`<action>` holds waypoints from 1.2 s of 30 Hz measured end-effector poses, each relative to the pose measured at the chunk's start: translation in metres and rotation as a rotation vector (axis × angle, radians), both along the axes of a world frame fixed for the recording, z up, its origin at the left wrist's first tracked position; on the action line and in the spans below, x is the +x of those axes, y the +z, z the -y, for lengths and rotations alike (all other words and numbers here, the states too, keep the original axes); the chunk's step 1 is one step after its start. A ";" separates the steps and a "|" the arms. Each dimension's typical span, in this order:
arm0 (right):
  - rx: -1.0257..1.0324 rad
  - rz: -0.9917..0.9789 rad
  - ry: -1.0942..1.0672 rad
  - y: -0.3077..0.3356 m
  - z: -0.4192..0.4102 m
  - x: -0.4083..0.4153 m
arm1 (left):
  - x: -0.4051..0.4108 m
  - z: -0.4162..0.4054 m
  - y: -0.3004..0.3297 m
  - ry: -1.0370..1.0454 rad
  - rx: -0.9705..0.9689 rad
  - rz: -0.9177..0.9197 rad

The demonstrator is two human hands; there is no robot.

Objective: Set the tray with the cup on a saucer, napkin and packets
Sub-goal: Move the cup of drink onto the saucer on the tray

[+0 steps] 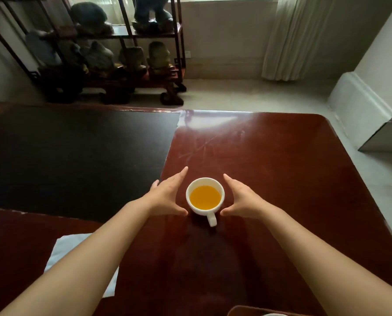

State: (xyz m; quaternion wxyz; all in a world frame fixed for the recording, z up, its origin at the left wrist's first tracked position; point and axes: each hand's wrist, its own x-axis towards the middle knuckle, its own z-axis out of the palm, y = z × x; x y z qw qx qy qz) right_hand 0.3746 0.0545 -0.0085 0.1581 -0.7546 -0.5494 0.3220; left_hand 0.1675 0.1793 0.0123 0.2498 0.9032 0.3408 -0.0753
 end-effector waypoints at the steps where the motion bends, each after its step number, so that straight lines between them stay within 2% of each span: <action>1: -0.008 -0.042 -0.009 -0.005 -0.006 0.000 | 0.004 -0.006 -0.007 -0.020 -0.060 0.019; 4: 0.005 -0.128 -0.039 -0.017 -0.015 -0.003 | 0.013 -0.016 -0.026 -0.059 -0.211 0.086; 9: 0.044 -0.315 -0.105 -0.025 -0.014 -0.005 | 0.008 -0.011 -0.045 0.002 -0.323 0.225; 14: 0.097 -0.333 -0.191 -0.029 0.000 -0.013 | -0.010 0.001 -0.054 0.110 -0.380 0.373; 20: 0.152 -0.356 -0.223 -0.043 0.025 -0.027 | -0.021 0.007 -0.062 0.108 -0.415 0.379; 26: 0.216 -0.452 -0.265 -0.047 0.027 -0.027 | -0.005 0.001 -0.065 0.093 -0.621 0.376; 36: 0.242 -0.584 -0.261 -0.039 0.043 -0.029 | -0.021 0.017 -0.060 0.081 -0.503 0.469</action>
